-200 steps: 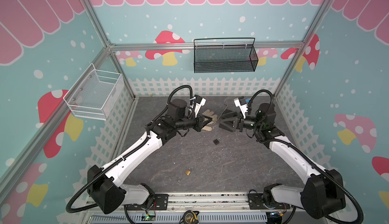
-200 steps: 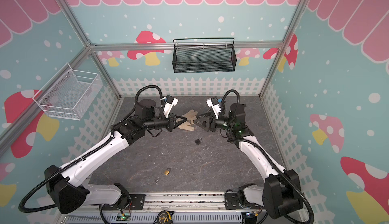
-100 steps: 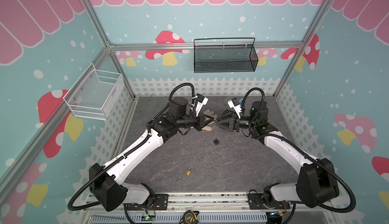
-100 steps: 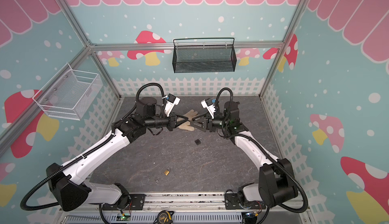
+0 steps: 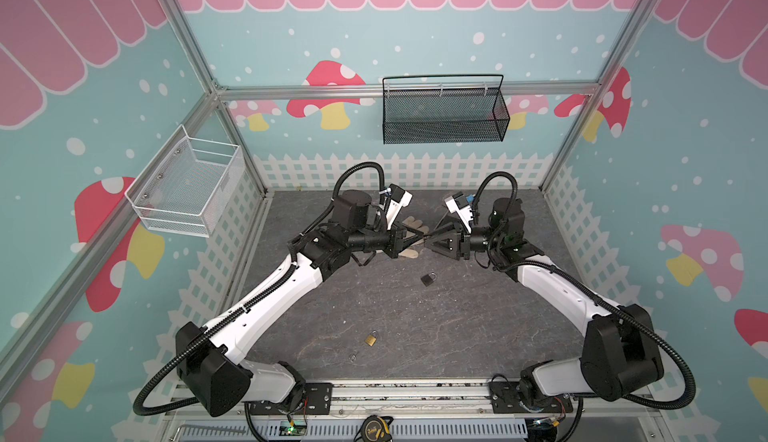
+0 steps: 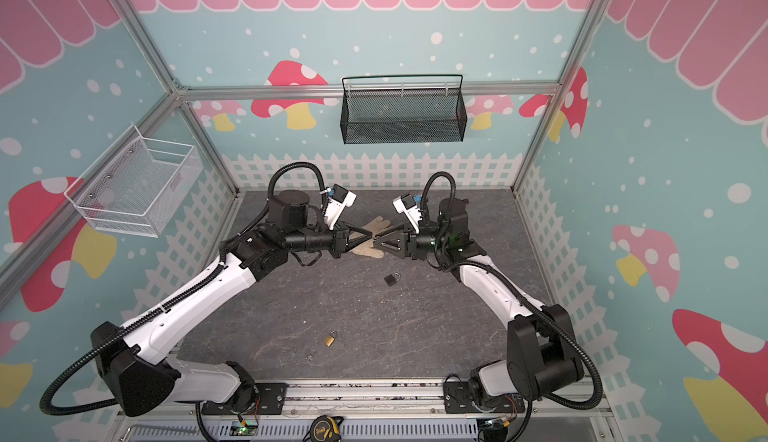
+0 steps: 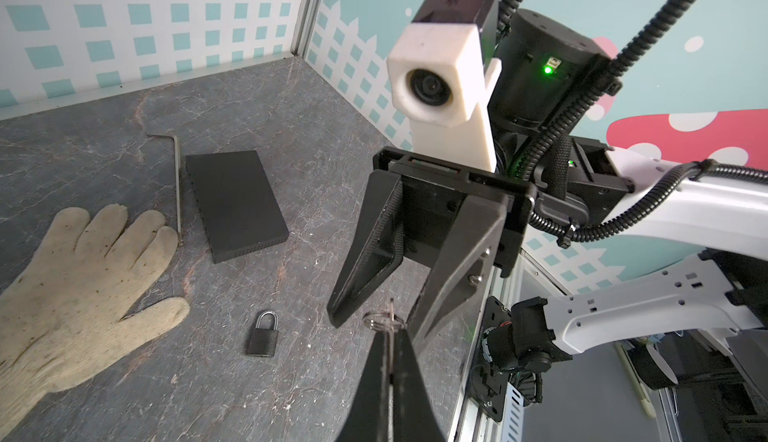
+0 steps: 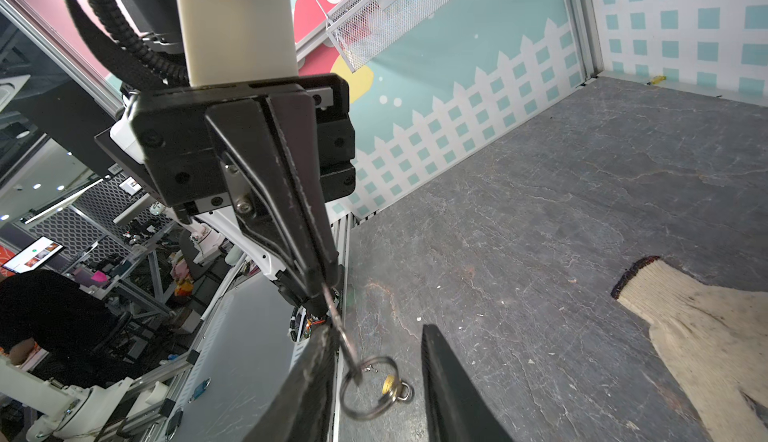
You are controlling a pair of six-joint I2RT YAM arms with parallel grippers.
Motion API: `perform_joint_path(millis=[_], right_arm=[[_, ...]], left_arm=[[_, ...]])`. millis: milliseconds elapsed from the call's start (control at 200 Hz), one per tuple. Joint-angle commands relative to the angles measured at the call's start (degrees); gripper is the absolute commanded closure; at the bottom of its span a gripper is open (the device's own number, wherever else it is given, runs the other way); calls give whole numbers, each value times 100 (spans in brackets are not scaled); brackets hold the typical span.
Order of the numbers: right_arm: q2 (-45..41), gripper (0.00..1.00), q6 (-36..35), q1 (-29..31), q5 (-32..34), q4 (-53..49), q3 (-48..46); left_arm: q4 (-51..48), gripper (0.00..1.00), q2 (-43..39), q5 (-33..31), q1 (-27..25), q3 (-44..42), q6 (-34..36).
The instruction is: Unlock with the key
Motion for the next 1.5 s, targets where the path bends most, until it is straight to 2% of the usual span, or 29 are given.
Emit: perform_joint_path(millis=[0,295,800,1161,1241,1381,1456,1496], right_arm=[[55,67,-31,25,-156,205,90],[119,75,-48,25,-253,262,112],[67,76,-127,-2,-428,265,42],[88,78,-112,5,-526,316,68],[100,83,-115,6,-512,309,79],[111,86,-107,6,-507,324,87],[88,99,-104,1,-493,332,95],[83,100,-102,6,-483,341,95]], left_arm=[[-132,100,84,118,19,145,231],[-195,100,153,153,19,215,296],[-296,100,60,41,141,172,350],[-235,100,116,182,132,206,277],[-227,100,118,181,132,213,279],[-219,100,118,164,136,208,270],[-217,100,110,116,134,198,279],[-220,100,121,106,140,197,274]])
